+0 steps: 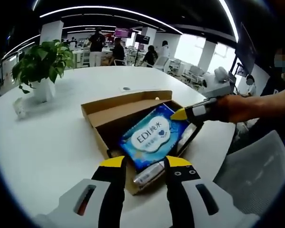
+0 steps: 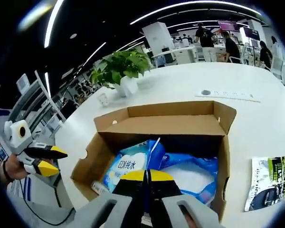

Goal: Operate the shoe box by opening the lid, removing the specified soft item, and placing it in the target area until the item is outside and the box remains undamaged.

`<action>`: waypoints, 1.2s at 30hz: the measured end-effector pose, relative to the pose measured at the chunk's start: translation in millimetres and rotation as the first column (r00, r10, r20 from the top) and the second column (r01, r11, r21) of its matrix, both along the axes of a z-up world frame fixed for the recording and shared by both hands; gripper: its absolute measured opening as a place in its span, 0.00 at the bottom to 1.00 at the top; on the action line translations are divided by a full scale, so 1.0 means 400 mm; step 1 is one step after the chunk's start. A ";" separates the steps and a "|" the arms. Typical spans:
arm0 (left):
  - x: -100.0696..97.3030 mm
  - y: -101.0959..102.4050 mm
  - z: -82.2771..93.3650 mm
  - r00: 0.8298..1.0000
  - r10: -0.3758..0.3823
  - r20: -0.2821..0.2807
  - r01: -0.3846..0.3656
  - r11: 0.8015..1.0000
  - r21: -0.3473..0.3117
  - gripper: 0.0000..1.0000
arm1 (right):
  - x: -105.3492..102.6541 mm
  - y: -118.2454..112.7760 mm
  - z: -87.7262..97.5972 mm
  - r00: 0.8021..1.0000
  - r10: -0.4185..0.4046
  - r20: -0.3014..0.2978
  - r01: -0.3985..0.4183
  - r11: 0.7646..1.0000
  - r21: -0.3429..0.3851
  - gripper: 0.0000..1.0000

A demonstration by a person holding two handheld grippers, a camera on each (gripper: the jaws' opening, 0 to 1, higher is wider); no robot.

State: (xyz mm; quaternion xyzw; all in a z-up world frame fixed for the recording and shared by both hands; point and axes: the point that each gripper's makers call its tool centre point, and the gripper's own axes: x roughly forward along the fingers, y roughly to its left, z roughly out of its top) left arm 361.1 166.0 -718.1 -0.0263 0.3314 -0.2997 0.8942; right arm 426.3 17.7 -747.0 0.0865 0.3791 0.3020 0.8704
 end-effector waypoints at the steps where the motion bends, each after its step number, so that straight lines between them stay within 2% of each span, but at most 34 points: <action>1: 0.000 -0.004 0.000 1.000 -0.003 -0.001 0.003 1.000 0.000 0.32 | 0.001 -0.003 0.000 1.000 -0.002 0.000 0.002 1.000 0.000 0.00; 11: 0.010 -0.033 -0.002 1.000 -0.013 -0.010 0.013 1.000 -0.006 0.32 | 0.013 -0.026 0.008 1.000 -0.008 0.017 0.008 1.000 0.008 0.00; 17: 0.020 -0.055 -0.022 0.999 -0.021 -0.037 0.020 1.000 -0.005 0.32 | 0.021 -0.044 0.023 0.999 -0.015 0.031 0.015 1.000 0.009 0.00; 25: 0.027 -0.092 -0.034 0.998 -0.028 -0.062 0.027 0.999 -0.018 0.31 | 0.030 -0.098 0.049 0.998 -0.042 0.055 0.042 0.999 -0.002 0.00; 29: 0.040 -0.113 -0.038 0.997 -0.037 -0.069 0.035 0.999 -0.028 0.31 | 0.028 -0.125 0.049 0.997 -0.058 0.052 0.058 0.998 -0.006 0.00; 36: 0.057 -0.154 -0.073 0.993 -0.056 -0.102 0.054 0.998 -0.020 0.32 | 0.011 -0.157 0.042 0.997 -0.075 0.034 0.075 0.997 0.002 0.00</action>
